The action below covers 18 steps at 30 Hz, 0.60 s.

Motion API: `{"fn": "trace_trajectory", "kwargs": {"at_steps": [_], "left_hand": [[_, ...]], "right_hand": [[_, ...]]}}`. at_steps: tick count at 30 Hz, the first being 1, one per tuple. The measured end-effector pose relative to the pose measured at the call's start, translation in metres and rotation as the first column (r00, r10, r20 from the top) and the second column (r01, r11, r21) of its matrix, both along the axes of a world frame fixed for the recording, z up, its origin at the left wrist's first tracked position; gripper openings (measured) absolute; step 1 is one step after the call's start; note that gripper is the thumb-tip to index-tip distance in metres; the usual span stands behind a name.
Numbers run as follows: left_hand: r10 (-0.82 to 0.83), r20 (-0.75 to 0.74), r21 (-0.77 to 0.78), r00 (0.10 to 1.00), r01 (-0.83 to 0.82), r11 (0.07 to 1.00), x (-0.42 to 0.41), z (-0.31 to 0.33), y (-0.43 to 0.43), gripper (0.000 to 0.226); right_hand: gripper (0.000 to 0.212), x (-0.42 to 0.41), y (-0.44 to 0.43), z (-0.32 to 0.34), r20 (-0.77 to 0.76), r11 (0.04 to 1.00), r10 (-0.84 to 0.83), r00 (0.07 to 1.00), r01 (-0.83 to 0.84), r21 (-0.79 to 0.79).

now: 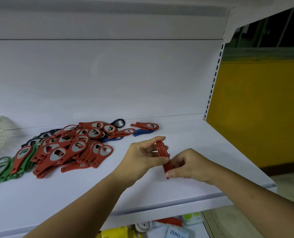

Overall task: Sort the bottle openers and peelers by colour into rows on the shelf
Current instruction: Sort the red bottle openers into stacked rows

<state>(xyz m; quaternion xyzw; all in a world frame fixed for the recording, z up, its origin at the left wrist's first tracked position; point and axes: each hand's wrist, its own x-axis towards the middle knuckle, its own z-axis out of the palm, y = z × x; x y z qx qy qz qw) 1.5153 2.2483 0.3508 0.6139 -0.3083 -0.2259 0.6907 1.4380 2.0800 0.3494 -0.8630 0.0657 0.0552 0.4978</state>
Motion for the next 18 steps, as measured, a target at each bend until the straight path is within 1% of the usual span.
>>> {"fn": "trace_trajectory", "kwargs": {"at_steps": [6, 9, 11, 13, 14, 15, 16, 17, 18], "left_hand": [[-0.070, -0.085, -0.107, 0.994, 0.061, 0.992, 0.005, -0.003, -0.025, 0.051], [-0.112, -0.141, -0.137, 0.984, 0.092, 0.986, 0.009, -0.004, -0.041, 0.051], [-0.155, -0.196, -0.146, 0.968, 0.127, 0.981, 0.013, -0.003, -0.052, 0.054], [-0.201, -0.217, -0.103, 0.955, 0.183, 0.978, 0.021, -0.002, -0.062, 0.067], [-0.200, -0.171, -0.027, 0.965, 0.199, 0.980, 0.025, -0.001, -0.066, 0.073], [-0.168, -0.054, 0.116, 0.984, 0.174, 0.978, 0.030, -0.004, -0.070, 0.076], [-0.130, 0.134, 0.300, 0.982, 0.085, 0.950, 0.037, -0.010, -0.074, 0.070], [-0.141, 0.369, 0.482, 0.919, -0.059, 0.874, 0.043, -0.017, -0.075, 0.062], [-0.206, 0.562, 0.584, 0.801, -0.208, 0.785, 0.047, -0.025, -0.074, 0.054]], "right_hand": [[0.004, -0.004, -0.015, 0.009, 0.024, 0.994, -0.097, 0.995, 0.098, -0.055], [0.010, -0.006, -0.025, 0.014, 0.031, 0.986, -0.156, 0.987, 0.157, -0.055], [0.012, -0.007, -0.033, 0.020, 0.025, 0.978, -0.200, 0.979, 0.201, -0.050], [0.014, -0.006, -0.044, 0.023, 0.013, 0.965, -0.254, 0.967, 0.255, -0.063], [0.017, -0.004, -0.051, 0.024, 0.007, 0.953, -0.289, 0.957, 0.289, -0.092], [0.021, -0.002, -0.059, 0.024, 0.001, 0.936, -0.328, 0.945, 0.325, -0.137], [0.024, 0.002, -0.071, 0.024, 0.000, 0.912, -0.369, 0.930, 0.362, -0.192], [0.027, 0.006, -0.084, 0.023, -0.003, 0.886, -0.407, 0.913, 0.394, -0.244], [0.030, 0.012, -0.097, 0.020, -0.014, 0.858, -0.445, 0.895, 0.422, -0.292]]}}
